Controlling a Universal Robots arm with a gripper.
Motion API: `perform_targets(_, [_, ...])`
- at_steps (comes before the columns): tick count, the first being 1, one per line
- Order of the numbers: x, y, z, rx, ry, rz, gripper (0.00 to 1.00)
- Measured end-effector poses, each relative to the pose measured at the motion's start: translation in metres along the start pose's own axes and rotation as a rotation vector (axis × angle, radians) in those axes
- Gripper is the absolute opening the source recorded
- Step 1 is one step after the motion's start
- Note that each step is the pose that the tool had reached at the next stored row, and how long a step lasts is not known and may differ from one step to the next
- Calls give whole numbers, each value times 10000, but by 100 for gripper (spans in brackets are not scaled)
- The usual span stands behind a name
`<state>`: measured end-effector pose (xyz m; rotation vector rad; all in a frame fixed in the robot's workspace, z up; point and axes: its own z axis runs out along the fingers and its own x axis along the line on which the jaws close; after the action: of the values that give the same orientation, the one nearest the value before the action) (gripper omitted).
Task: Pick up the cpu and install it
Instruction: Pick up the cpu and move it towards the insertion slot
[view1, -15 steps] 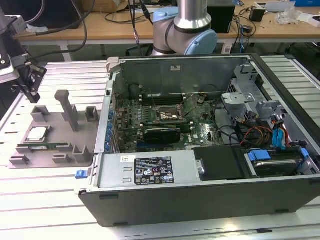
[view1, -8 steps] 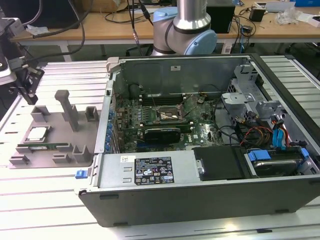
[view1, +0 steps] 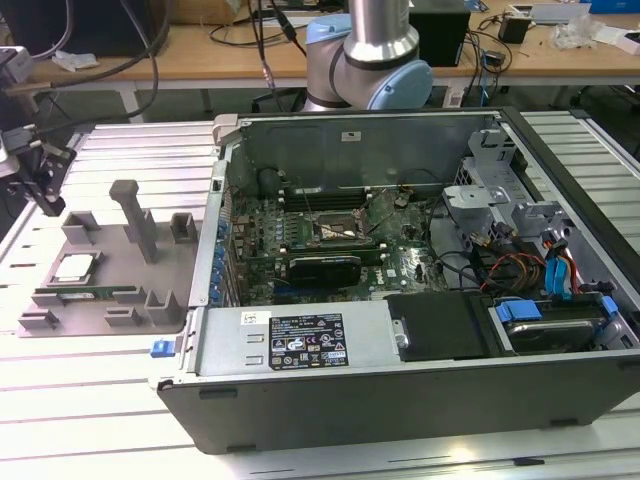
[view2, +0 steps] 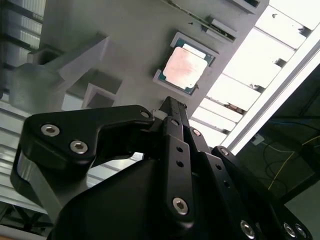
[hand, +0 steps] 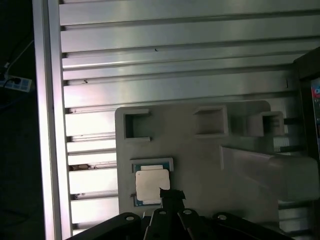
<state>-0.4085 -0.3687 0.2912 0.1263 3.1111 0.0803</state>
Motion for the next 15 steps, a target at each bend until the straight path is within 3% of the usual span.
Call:
perform_targets(6, [30, -54, 116, -3, -5, 1, 11])
perform_targets(15, [49, -250, 320, -46, -2, -56, 11])
